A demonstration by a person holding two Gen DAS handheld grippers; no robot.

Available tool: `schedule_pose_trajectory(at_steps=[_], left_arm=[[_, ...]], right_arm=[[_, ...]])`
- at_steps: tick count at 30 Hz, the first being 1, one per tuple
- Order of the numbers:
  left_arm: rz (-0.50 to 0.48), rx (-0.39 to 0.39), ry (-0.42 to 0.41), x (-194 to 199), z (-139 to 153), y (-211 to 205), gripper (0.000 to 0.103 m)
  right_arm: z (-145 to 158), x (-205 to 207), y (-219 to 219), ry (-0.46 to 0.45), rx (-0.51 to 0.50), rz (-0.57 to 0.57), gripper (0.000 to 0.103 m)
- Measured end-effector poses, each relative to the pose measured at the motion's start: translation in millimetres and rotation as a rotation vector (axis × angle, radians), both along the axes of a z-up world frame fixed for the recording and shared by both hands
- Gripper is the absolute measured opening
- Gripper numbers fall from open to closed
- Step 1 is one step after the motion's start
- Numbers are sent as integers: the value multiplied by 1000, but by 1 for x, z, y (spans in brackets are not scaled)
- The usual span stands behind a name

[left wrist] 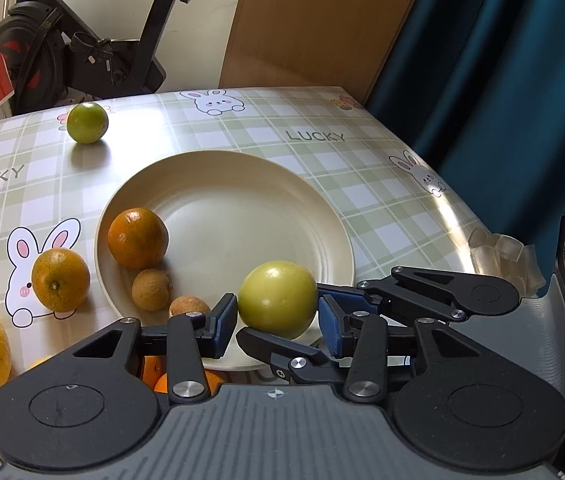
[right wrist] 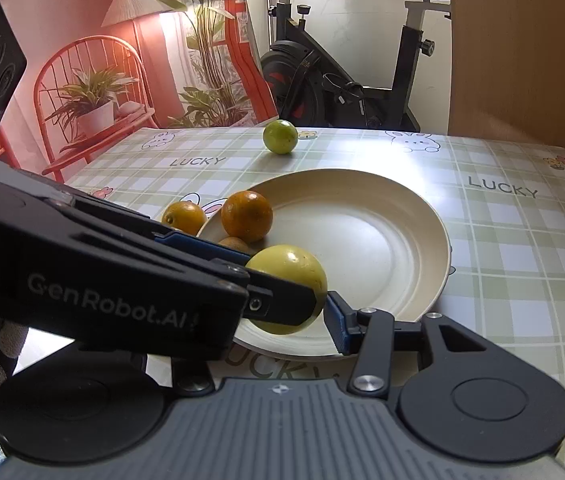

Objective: Organize fruits
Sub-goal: 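Carry the pale green fruit onto the beige plate and open both tools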

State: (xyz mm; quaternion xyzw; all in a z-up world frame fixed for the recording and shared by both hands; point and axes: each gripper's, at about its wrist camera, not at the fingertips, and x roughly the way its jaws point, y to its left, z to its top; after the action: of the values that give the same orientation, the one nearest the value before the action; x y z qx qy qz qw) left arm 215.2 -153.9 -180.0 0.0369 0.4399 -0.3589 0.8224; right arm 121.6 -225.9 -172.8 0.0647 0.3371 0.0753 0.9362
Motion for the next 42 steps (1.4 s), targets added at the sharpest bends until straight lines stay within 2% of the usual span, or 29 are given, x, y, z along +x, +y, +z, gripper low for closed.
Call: schedule_pose_trajectory(at_steps=[7, 16, 27, 42], left_arm=[[40, 21, 22, 12, -7, 10, 47], [97, 47, 9, 24, -8, 21, 47], [184, 23, -4, 40, -1, 36, 47], [231, -11, -49, 32, 21, 55, 47]], right_arm=[[-9, 12, 5, 31, 9, 31, 48], [-10, 31, 18, 42, 6, 64, 48], [-11, 49, 32, 38, 17, 52, 48], [3, 32, 32, 5, 29, 22, 51]])
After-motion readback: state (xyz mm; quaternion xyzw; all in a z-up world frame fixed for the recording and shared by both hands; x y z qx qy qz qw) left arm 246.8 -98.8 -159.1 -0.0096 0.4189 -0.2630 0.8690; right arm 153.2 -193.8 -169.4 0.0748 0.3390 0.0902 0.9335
